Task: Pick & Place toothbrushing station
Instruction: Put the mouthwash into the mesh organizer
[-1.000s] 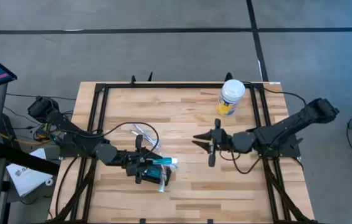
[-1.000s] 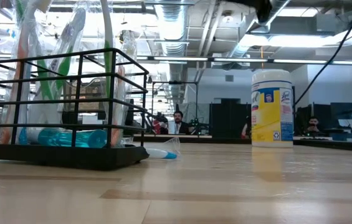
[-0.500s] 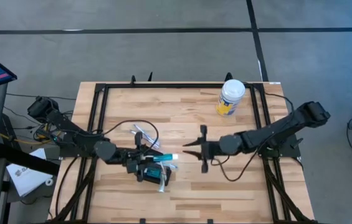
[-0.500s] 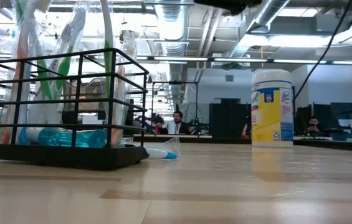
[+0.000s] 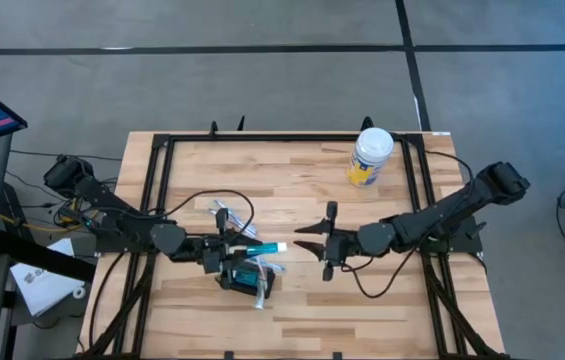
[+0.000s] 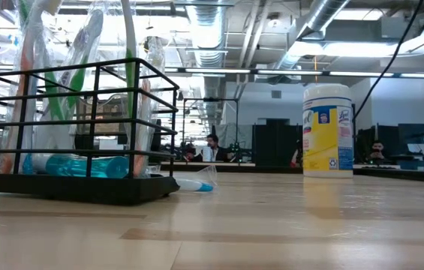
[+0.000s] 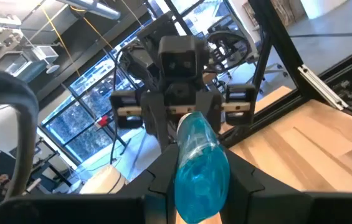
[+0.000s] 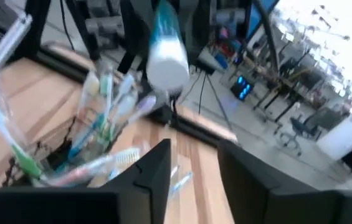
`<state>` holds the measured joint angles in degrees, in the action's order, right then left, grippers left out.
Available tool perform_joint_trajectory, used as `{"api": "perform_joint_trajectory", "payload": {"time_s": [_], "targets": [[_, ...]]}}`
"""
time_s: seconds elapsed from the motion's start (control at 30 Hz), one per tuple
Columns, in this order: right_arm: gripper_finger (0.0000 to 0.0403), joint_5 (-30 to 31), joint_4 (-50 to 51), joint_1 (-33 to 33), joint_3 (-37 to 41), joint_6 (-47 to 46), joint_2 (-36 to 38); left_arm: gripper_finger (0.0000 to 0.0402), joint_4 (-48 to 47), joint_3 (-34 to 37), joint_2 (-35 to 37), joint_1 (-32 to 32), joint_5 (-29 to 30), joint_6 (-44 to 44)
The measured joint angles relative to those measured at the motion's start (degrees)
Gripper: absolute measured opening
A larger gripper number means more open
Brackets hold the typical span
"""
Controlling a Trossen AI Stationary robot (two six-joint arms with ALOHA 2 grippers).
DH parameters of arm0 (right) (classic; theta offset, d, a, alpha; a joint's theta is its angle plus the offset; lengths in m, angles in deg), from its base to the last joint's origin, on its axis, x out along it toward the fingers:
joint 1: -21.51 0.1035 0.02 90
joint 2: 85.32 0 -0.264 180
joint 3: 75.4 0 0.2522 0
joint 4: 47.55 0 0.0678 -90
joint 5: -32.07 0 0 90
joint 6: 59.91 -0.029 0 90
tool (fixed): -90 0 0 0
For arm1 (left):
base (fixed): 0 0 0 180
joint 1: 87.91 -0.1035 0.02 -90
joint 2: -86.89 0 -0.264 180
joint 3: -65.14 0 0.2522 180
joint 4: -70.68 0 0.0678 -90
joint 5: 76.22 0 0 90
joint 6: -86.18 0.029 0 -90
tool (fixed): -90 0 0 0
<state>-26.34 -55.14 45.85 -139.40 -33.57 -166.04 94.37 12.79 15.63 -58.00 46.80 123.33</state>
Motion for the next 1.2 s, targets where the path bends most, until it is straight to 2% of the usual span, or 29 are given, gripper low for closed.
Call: {"api": "perform_joint_trajectory", "payload": {"time_s": [0.27,0.5,0.8,0.93,1.07,1.2], "targets": [[0.0179,-0.11,-4.91,0.39,0.00,3.95,-0.23,0.0067,0.45,0.00,0.00,0.00,0.00,-1.60],[0.0206,-4.68,-9.48,0.33,0.00,5.32,-0.79,0.0067,1.66,0.00,0.00,0.00,-0.02,-3.09],[0.0205,-6.34,-12.78,0.24,0.04,7.02,-1.19,0.0067,2.74,0.00,0.00,0.00,-0.48,-4.60],[0.0201,-10.07,-13.96,-0.25,0.04,7.11,-1.36,0.0067,3.02,0.00,0.00,0.00,-1.81,-5.06],[0.0197,-10.75,-15.82,-0.67,-0.23,7.20,-3.67,0.0067,3.12,0.00,0.00,0.00,-1.92,-5.06],[0.0196,-10.67,-15.94,-1.51,-3.95,9.85,-7.92,0.0067,3.43,0.00,0.00,0.00,-1.90,-5.08]]}}
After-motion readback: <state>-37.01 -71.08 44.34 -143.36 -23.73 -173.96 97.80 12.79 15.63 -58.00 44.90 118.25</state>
